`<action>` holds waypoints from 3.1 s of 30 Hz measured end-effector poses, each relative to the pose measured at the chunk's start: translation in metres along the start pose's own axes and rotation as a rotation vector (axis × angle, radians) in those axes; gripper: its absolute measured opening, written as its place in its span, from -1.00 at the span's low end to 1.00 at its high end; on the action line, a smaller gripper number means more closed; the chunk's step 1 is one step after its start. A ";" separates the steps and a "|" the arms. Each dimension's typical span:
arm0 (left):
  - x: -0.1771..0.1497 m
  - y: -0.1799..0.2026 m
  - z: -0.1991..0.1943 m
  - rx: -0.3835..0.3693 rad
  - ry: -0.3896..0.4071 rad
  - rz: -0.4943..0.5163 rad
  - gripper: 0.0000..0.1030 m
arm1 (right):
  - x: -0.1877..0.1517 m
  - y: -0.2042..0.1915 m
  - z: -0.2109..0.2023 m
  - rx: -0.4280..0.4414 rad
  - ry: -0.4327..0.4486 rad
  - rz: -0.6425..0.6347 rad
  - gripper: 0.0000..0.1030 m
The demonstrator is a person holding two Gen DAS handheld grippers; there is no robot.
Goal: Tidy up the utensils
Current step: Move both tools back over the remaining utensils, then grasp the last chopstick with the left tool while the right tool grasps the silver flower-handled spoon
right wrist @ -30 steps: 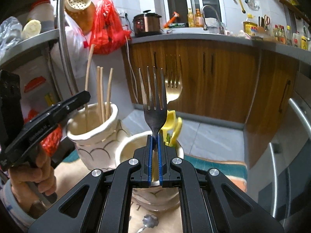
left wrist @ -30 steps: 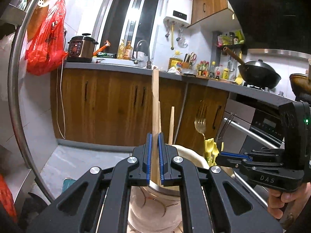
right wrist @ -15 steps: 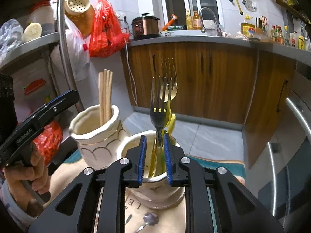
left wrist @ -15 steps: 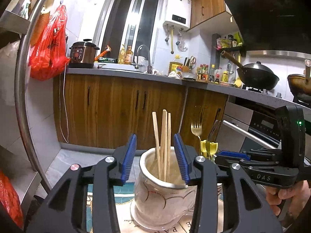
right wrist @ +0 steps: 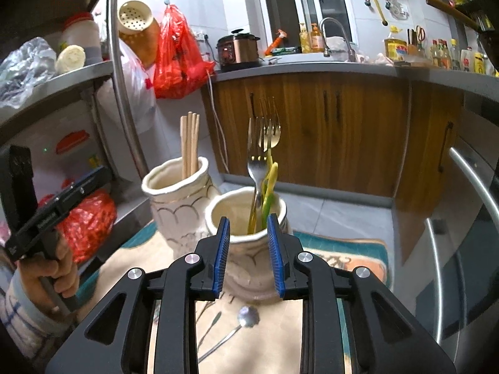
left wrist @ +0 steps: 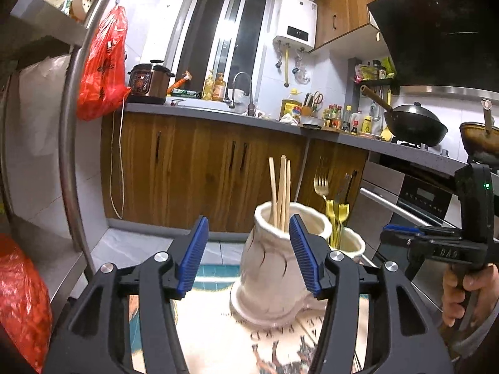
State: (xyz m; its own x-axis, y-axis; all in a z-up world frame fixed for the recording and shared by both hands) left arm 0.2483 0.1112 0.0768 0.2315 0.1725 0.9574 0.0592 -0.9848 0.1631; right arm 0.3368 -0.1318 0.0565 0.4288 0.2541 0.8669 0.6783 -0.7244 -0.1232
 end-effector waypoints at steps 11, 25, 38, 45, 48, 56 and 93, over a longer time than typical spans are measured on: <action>-0.033 0.004 -0.008 -0.005 -0.102 0.019 0.07 | -0.043 0.000 -0.013 0.027 -0.070 0.028 -0.44; -0.112 0.071 0.036 -0.044 -0.420 0.139 0.07 | -0.103 -0.009 0.021 0.069 -0.299 0.039 -0.23; -0.155 0.093 0.083 -0.033 -0.670 0.193 0.05 | -0.113 -0.002 0.027 0.030 -0.338 0.023 -0.17; -0.158 0.090 0.081 0.000 -0.668 0.199 -0.52 | -0.115 -0.006 0.032 0.042 -0.363 0.008 -0.06; -0.157 0.083 0.076 0.004 -0.668 0.193 -0.84 | -0.117 -0.012 0.034 0.047 -0.368 -0.007 -0.05; -0.160 0.076 0.053 -0.011 -0.658 0.215 -0.89 | -0.122 -0.033 0.048 0.033 -0.397 -0.071 0.01; -0.157 0.032 0.031 -0.062 -1.023 0.326 -0.78 | -0.130 -0.043 0.056 0.009 -0.992 -0.464 -0.91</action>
State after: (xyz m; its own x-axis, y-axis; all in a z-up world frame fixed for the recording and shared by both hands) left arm 0.2441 0.0534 -0.0758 0.9317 -0.1933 0.3074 -0.1952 -0.9804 -0.0249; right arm 0.2850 -0.0982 -0.0782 0.4176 0.9069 0.0556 0.9004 -0.4213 0.1082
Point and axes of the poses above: each gripper's, at about its wrist camera, not at the fingertips, and z roughly the way its jaws point, y to its right, x to its top, the point moved 7 cm from there along z, roughly the way its jaws point
